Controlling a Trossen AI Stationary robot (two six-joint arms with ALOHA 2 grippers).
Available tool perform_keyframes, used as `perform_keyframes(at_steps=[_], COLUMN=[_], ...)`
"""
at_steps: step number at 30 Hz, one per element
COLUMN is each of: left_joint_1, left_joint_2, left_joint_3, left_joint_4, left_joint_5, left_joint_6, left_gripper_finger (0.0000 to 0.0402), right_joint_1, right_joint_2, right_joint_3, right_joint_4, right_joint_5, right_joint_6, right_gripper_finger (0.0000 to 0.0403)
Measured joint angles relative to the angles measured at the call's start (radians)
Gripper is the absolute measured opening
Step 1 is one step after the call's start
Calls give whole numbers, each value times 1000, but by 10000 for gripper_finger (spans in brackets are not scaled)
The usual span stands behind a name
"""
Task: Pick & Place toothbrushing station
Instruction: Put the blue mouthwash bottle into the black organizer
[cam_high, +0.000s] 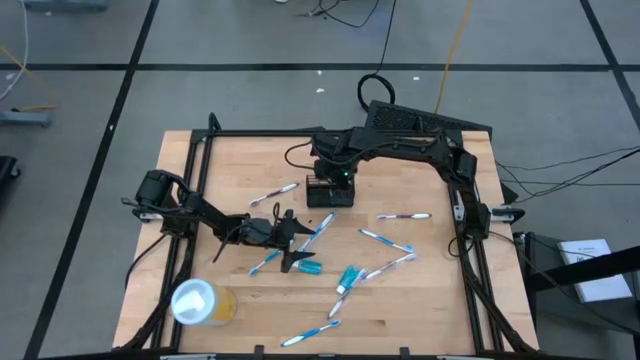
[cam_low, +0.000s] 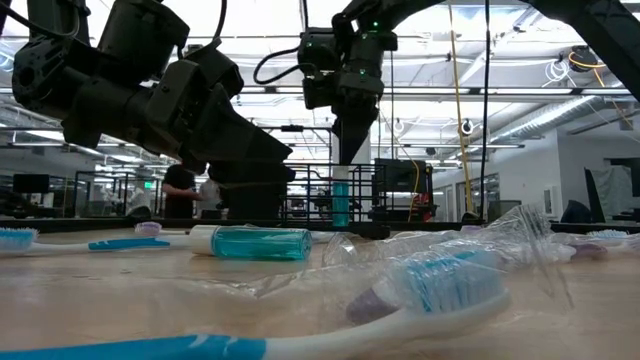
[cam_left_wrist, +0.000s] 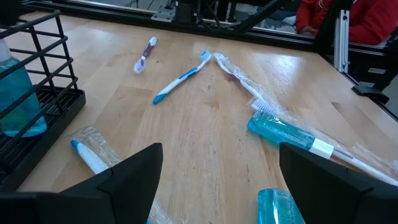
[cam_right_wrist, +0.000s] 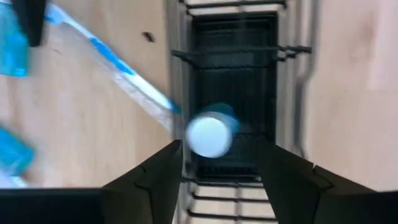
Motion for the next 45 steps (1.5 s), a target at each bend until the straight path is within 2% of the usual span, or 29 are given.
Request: perform_keyframes(at_steps=[10,16,23,29,36,42,45], left_joint_1=[0,-2,-38,-126,-232,-259,-263], left_joint_2=[0,-13,-146,-202,-203,-203,-203], left_joint_3=[0,0,-2,-2,-2,-2,-2], left_joint_4=[-14,-85,-288,-419,-434,-434,-434], left_joint_5=[-1,12,19,-70,-207,-265,-267], left_joint_6=[3,4,5,4,-13,-18,-24], left_gripper_finger=[326,326,326,326,326,326,326], right_joint_1=[53,216,399,514,633,660,667], right_joint_2=[-109,-142,-141,-141,-140,-131,-106], right_joint_3=[1,3,-14,-150,-341,-374,-375], right_joint_4=[26,28,-2,45,294,452,465], right_joint_5=[69,69,73,68,39,42,40], right_joint_6=[22,90,200,332,404,419,422], right_gripper_finger=[208,204,201,201,201,201,201])
